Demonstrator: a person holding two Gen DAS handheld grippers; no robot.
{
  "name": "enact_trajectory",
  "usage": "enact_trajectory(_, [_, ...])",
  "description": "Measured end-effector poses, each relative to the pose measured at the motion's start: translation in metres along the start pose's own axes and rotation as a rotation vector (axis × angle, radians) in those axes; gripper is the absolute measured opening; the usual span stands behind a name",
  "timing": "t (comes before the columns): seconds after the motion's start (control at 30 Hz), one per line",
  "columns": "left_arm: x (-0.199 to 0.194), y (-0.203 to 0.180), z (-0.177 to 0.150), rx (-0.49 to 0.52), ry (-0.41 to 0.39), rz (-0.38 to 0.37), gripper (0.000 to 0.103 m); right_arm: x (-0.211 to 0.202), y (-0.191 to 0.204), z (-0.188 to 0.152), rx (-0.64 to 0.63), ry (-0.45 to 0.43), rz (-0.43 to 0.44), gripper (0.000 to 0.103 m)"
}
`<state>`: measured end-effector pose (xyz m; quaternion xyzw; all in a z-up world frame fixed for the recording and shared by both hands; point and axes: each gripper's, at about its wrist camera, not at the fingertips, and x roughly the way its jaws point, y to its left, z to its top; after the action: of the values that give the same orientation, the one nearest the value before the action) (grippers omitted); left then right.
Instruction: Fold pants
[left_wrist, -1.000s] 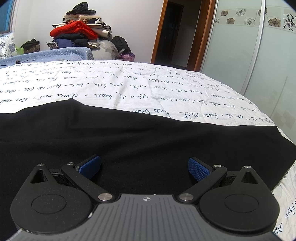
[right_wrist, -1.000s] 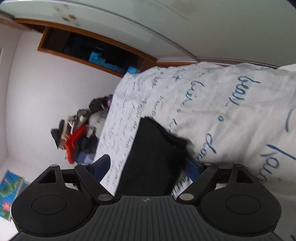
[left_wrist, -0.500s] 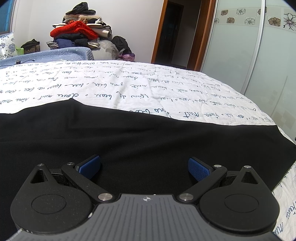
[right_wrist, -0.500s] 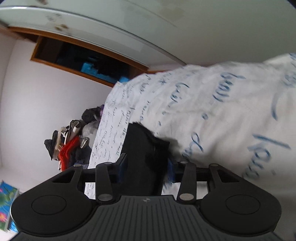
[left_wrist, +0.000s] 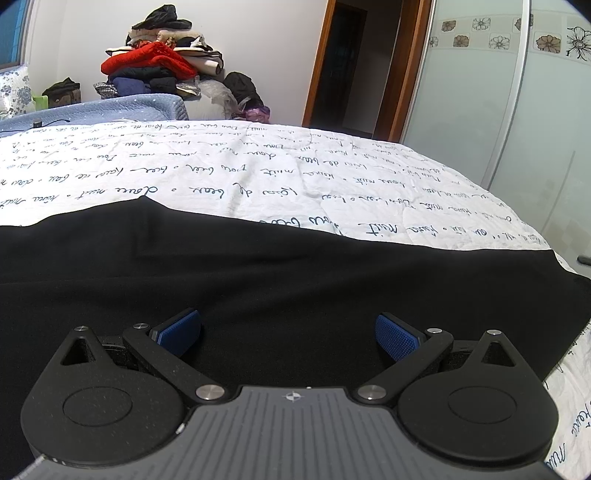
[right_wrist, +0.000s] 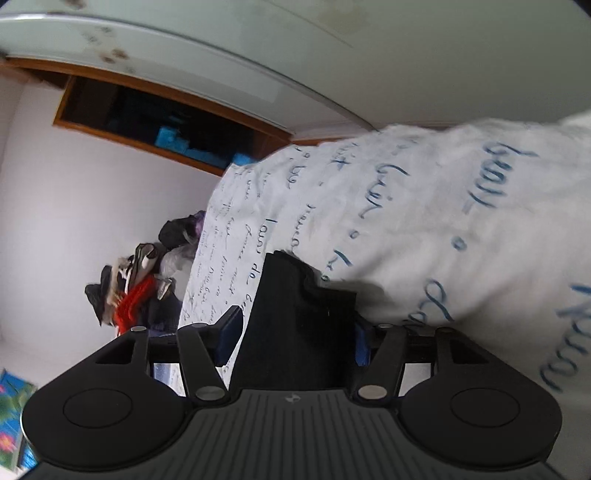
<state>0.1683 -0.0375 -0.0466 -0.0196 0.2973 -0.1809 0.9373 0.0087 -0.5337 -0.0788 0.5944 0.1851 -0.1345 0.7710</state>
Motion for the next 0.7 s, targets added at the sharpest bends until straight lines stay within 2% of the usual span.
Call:
enact_trajectory(0.07, [0.0,-0.001,0.0,0.0,0.001,0.001,0.102,-0.001,0.002,-0.005,-0.037,-0.005,-0.026,0.028])
enact_trajectory(0.17, [0.0,-0.002,0.0,0.005,0.002,0.005,0.102,-0.002,-0.008,-0.008,-0.066,0.006,-0.022,0.01])
enact_trajectory(0.23, [0.0,-0.003,0.0,0.01,0.001,0.013,0.102,-0.005,-0.011,-0.01,-0.102,-0.009,-0.013,0.01])
enact_trajectory(0.3, [-0.003,-0.005,0.0,0.016,-0.003,0.036,0.102,-0.007,0.004,-0.017,-0.238,-0.046,-0.056,0.01])
enact_trajectory(0.37, [-0.003,-0.009,0.007,0.024,0.041,0.031,0.101,-0.007,0.024,-0.03,-0.4,-0.092,-0.095,0.01])
enact_trajectory(0.43, [-0.003,-0.019,0.028,-0.003,0.127,-0.029,0.101,-0.008,0.045,-0.046,-0.602,-0.149,-0.121,0.01])
enact_trajectory(0.5, [-0.004,-0.039,0.055,-0.031,0.175,-0.109,0.102,-0.006,0.055,-0.069,-0.794,-0.213,-0.158,0.01])
enact_trajectory(0.57, [-0.002,-0.069,0.083,-0.014,0.18,-0.182,0.102,0.001,0.055,-0.08,-0.85,-0.197,-0.154,0.01])
enact_trajectory(0.63, [0.009,-0.106,0.106,0.025,0.191,-0.241,0.102,-0.005,0.059,-0.086,-0.89,-0.225,-0.121,0.01])
enact_trajectory(0.7, [0.026,-0.147,0.119,0.068,0.216,-0.268,0.102,-0.006,0.058,-0.084,-0.881,-0.209,-0.108,0.01])
